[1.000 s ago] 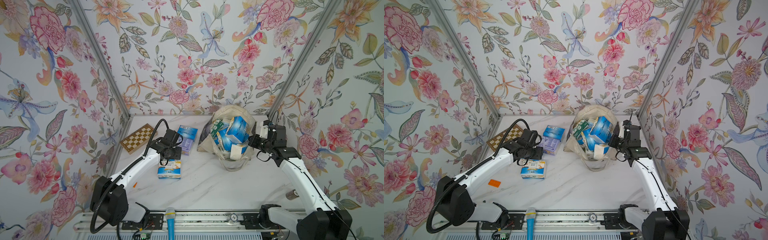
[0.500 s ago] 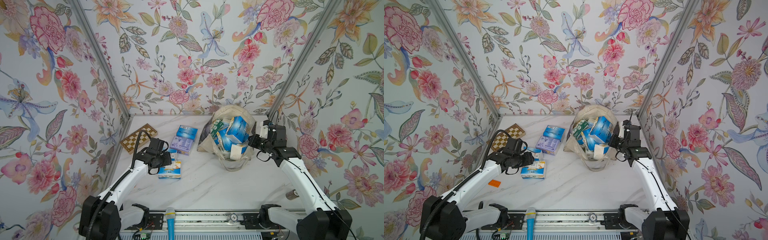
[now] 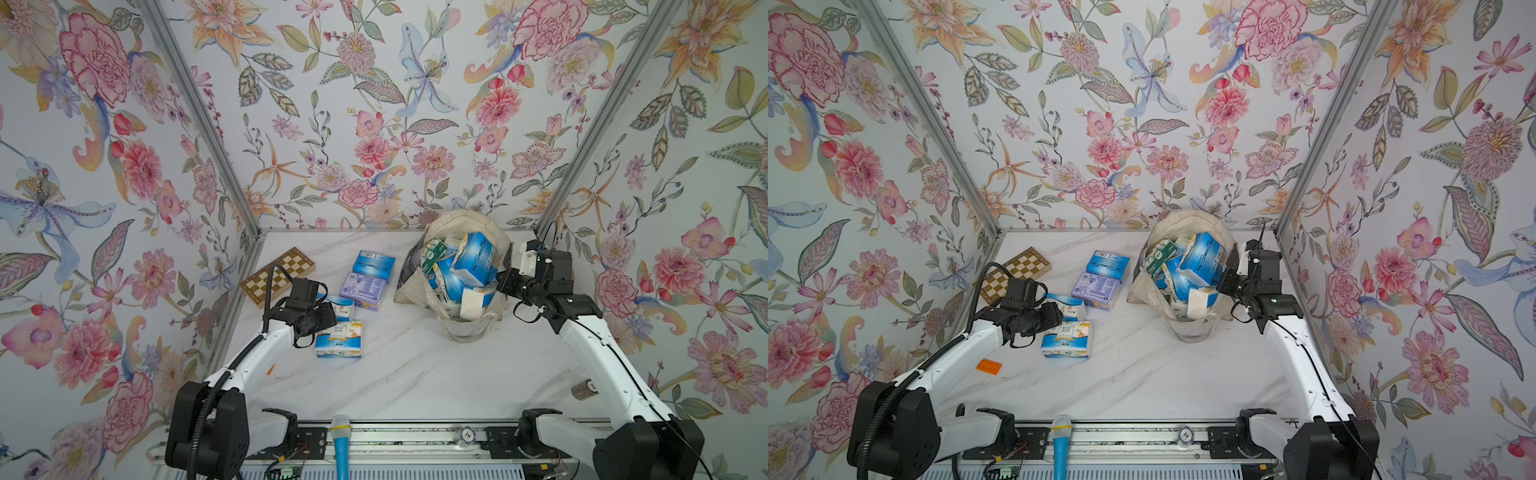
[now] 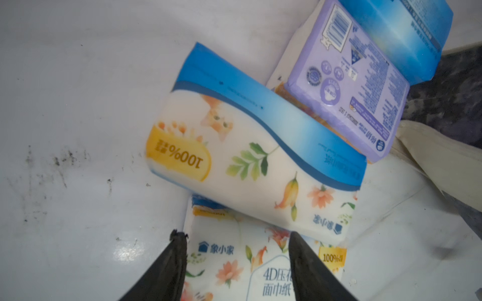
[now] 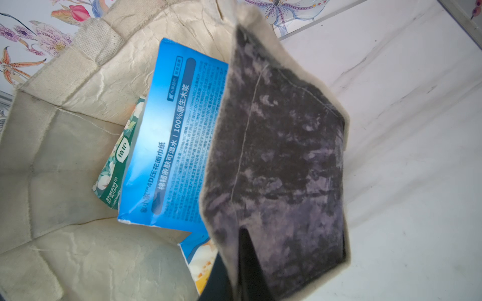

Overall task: Put tissues into the canvas bag
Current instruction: Adjust the pack of facial tissues at the center of the board.

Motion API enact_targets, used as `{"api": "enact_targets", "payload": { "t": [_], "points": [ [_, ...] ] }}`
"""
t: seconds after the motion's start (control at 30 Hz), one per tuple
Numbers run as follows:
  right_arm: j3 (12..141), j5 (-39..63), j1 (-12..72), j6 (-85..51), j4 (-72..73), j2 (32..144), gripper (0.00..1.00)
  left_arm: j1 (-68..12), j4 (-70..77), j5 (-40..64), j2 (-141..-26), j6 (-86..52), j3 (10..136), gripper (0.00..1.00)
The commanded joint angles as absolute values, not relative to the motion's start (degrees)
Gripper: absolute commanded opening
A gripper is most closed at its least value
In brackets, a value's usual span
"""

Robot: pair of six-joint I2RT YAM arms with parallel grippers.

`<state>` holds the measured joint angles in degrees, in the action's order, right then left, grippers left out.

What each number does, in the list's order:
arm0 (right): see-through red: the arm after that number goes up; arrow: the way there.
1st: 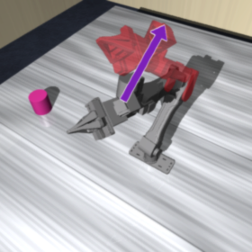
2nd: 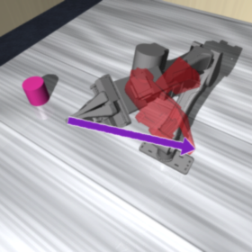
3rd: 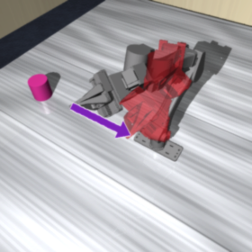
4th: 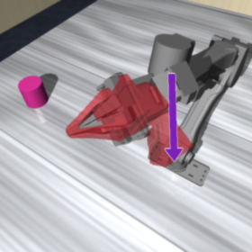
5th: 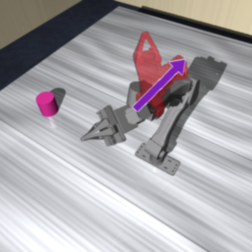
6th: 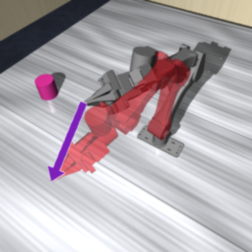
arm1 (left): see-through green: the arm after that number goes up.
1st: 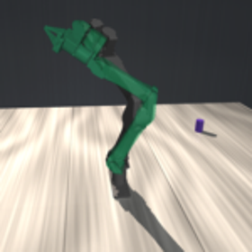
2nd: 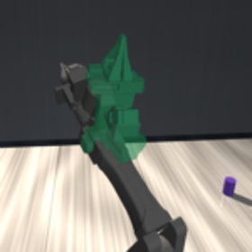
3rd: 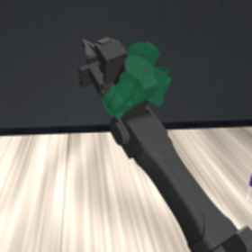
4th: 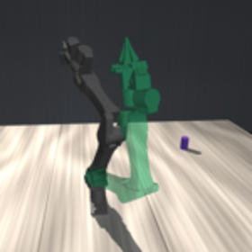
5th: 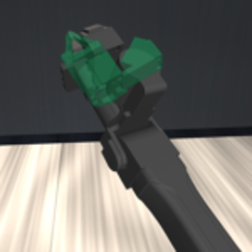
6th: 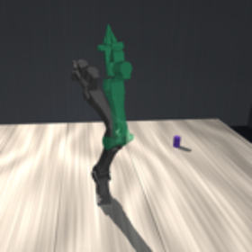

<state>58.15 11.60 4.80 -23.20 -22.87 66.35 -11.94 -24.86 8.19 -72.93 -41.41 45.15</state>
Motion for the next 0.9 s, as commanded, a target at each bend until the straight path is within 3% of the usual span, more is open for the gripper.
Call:
{"api": "enact_targets", "payload": {
  "t": [0.0,0.43,0.7,0.87],
  "points": [
    [58.27,13.38,4.83,-22.89,-21.45,66.17,0.08,-10.18,-20.92,5.81,-74.53,-40.58,45.17,0.63],
    [58.10,12.84,4.22,-22.85,-21.62,66.64,0.08,-8.78,-9.86,8.51,-85.98,-38.61,50.73,0.60],
    [57.97,12.53,3.80,-22.83,-22.06,66.33,0.09,-8.78,-13.71,7.38,-86.01,-34.78,57.56,0.60],
    [57.88,12.63,3.60,-22.78,-22.05,66.82,0.09,-8.79,-17.29,7.98,-82.17,-32.72,59.36,0.81]
  ]
}}
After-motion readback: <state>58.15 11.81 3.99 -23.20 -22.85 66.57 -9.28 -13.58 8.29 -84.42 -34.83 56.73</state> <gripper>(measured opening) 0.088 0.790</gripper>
